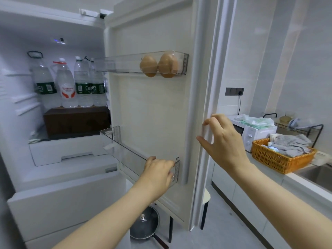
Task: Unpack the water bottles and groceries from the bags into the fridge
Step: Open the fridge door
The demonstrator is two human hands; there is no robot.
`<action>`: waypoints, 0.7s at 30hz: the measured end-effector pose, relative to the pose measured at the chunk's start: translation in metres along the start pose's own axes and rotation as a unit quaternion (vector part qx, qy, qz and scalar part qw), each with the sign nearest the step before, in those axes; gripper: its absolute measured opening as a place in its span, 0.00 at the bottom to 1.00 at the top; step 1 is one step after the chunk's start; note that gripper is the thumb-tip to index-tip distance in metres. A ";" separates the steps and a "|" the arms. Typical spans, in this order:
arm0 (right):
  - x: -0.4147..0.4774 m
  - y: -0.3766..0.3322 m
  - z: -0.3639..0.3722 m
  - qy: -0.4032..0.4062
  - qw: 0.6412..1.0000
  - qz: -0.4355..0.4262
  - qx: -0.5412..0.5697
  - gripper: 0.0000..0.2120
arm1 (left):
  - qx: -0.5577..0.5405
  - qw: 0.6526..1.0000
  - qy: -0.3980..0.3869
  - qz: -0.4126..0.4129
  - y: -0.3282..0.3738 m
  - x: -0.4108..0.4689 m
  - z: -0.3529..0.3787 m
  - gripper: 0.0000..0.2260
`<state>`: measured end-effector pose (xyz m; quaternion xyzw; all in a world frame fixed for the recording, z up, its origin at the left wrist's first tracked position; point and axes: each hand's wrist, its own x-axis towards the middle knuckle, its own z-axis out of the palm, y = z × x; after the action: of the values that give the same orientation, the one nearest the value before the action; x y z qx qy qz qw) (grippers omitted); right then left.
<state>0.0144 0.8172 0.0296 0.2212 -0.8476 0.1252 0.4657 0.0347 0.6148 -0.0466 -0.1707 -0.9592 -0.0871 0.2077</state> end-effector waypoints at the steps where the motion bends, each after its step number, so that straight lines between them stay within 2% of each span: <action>1: 0.000 0.002 0.000 -0.004 1.000 0.003 -0.001 0.16 | -0.008 1.000 -0.009 0.004 0.000 0.001 0.000 0.12; 4: -0.001 0.004 -0.002 -0.021 0.999 0.024 0.001 0.16 | -0.069 0.997 -0.014 0.011 0.000 0.002 -0.003 0.13; 9: -0.008 -0.004 -0.010 -0.049 0.998 0.045 0.013 0.17 | -0.139 0.989 0.048 -0.008 0.000 -0.010 -0.016 0.17; 21: -0.026 -0.102 -0.004 -0.189 0.976 0.036 0.101 0.22 | -0.131 0.983 0.094 -0.084 -0.045 -0.082 -0.067 0.23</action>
<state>0.0792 0.7371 0.0107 0.2561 -0.9108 0.1832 0.2670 0.1126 0.5336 -0.0260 -0.1062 -0.9267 -0.2448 0.2647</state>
